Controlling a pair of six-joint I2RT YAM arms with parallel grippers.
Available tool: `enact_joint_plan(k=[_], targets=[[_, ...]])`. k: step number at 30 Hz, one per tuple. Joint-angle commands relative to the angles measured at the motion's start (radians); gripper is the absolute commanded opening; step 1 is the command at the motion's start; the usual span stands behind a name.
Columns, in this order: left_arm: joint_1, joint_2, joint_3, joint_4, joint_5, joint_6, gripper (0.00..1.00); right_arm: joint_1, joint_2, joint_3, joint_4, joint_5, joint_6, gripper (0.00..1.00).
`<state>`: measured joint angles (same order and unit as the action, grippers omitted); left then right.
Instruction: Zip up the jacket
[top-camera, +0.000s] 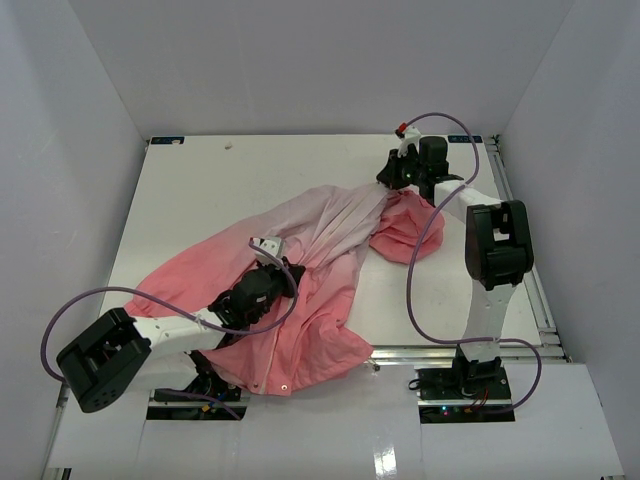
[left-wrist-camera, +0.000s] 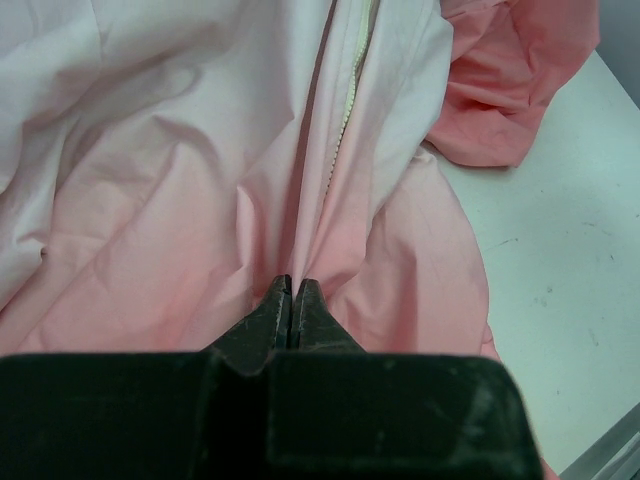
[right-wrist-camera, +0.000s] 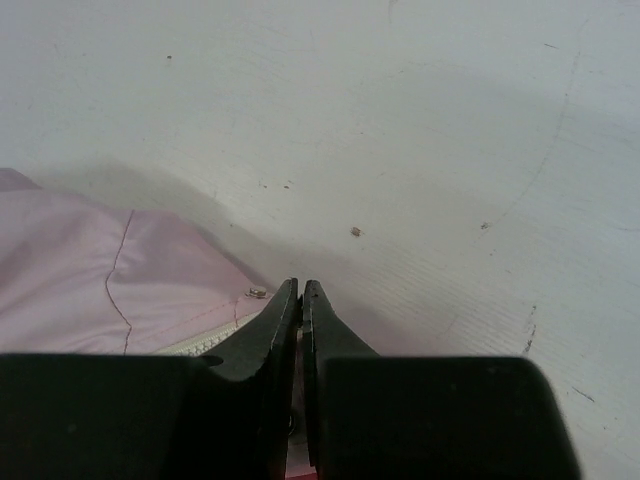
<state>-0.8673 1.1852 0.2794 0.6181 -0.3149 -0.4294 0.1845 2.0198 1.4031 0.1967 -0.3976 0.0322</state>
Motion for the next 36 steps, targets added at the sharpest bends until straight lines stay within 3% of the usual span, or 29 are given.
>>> enact_joint_plan(k=[1, 6, 10, 16, 21, 23, 24, 29, 31, 34, 36], targets=[[-0.007, 0.000, -0.009, -0.059, -0.036, 0.018, 0.00, -0.100, 0.020, 0.119, 0.128, 0.190, -0.040, 0.08], [-0.006, 0.058, 0.006, -0.023, -0.091, 0.032, 0.00, -0.136, 0.031, 0.166, 0.128, 0.246, -0.040, 0.08], [0.060, 0.162, 0.126, -0.049, -0.106, 0.092, 0.00, -0.157, 0.034, 0.197, 0.130, 0.253, 0.009, 0.08], [0.256, 0.342, 0.344, -0.049, 0.051, 0.145, 0.00, -0.165, 0.009, 0.181, 0.153, 0.367, 0.023, 0.08], [0.326, 0.407, 0.432, -0.047, 0.186, 0.209, 0.00, -0.172, -0.014, 0.133, 0.215, 0.261, 0.040, 0.08], [0.326, 0.421, 0.470, -0.078, 0.219, 0.218, 0.09, -0.173, -0.027, 0.108, 0.233, 0.189, 0.044, 0.12], [0.326, 0.423, 0.484, -0.093, 0.234, 0.216, 0.16, -0.173, -0.032, 0.102, 0.231, 0.157, 0.045, 0.19], [0.326, 0.363, 0.496, -0.157, 0.306, 0.204, 0.65, -0.172, -0.116, 0.056, 0.170, 0.141, 0.071, 0.73], [0.326, 0.321, 0.517, -0.208, 0.316, 0.202, 0.81, -0.172, -0.175, 0.024, 0.128, 0.172, 0.086, 0.87], [0.326, 0.267, 0.543, -0.287, 0.404, 0.186, 0.96, -0.170, -0.251, -0.040, 0.069, 0.177, 0.119, 0.98], [0.322, 0.217, 0.567, -0.353, 0.433, 0.153, 0.98, -0.147, -0.359, -0.106, 0.013, 0.205, 0.125, 0.91]])
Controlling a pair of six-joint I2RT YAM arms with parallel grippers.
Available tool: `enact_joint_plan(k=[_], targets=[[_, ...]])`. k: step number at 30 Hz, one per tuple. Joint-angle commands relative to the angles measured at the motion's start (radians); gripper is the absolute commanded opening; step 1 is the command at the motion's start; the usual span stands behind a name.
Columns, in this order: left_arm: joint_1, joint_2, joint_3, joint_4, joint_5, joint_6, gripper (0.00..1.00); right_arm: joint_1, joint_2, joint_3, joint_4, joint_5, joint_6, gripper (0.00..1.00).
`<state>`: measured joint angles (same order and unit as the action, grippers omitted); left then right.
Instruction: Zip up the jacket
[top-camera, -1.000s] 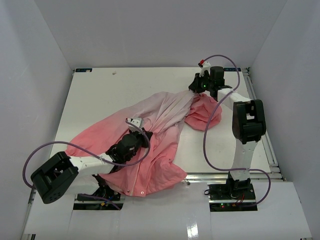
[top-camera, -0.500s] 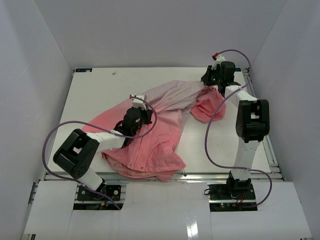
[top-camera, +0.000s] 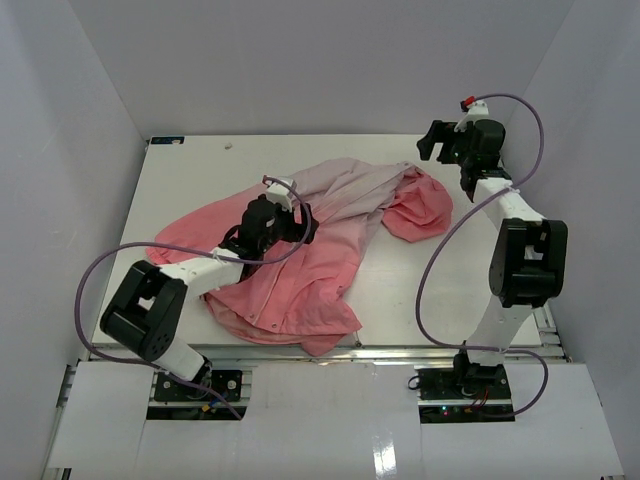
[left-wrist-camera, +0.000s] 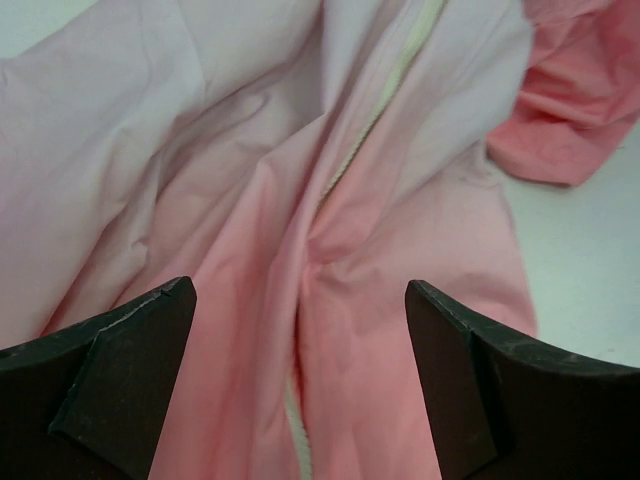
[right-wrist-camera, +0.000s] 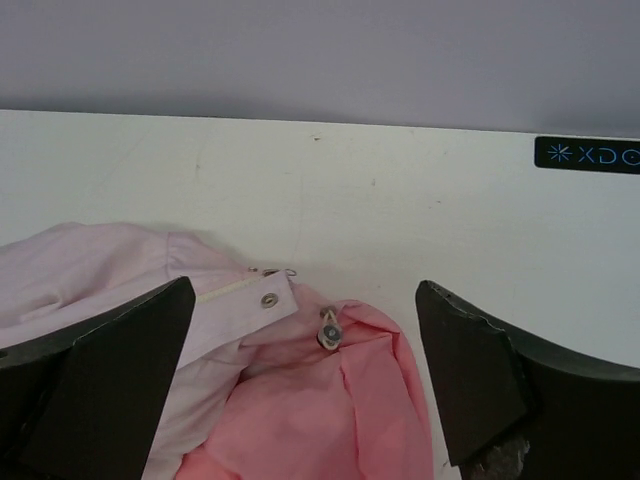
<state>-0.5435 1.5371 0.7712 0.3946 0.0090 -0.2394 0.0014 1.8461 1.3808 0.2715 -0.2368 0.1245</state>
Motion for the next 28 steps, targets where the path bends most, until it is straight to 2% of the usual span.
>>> enact_joint_plan(k=[1, 6, 9, 11, 15, 17, 20, 23, 28], targets=[[-0.005, -0.151, 0.085, -0.157, 0.112, -0.047, 0.98, 0.051, -0.198, -0.104, -0.098, 0.065, 0.029, 0.90], [-0.022, -0.259, 0.133, -0.318, 0.061, -0.062, 0.98, 0.190, -0.402, -0.179, -0.408, 0.269, 0.113, 0.90], [-0.033, -0.394, 0.055, -0.290, 0.039, -0.114, 0.98, 0.278, -0.538, -0.277, -0.463, 0.292, 0.173, 0.90], [-0.037, -0.464, -0.019, -0.271, 0.070, -0.135, 0.98, 0.332, -0.651, -0.354, -0.470, 0.291, 0.174, 0.90], [-0.057, -0.622, -0.106, -0.291, 0.034, -0.150, 0.98, 0.359, -0.813, -0.438, -0.543, 0.285, 0.119, 0.90], [-0.079, -0.699, -0.144, -0.257, 0.037, -0.152, 0.98, 0.368, -0.885, -0.461, -0.568, 0.298, 0.118, 0.90], [-0.125, -0.799, -0.232, -0.188, 0.063, -0.146, 0.98, 0.374, -0.978, -0.526, -0.541, 0.230, 0.109, 0.90], [-0.168, -0.872, -0.263, -0.164, 0.025, -0.126, 0.98, 0.374, -1.025, -0.542, -0.533, 0.230, 0.103, 0.90], [-0.186, -0.881, -0.276, -0.161, 0.006, -0.113, 0.98, 0.374, -1.044, -0.552, -0.526, 0.231, 0.093, 0.90]])
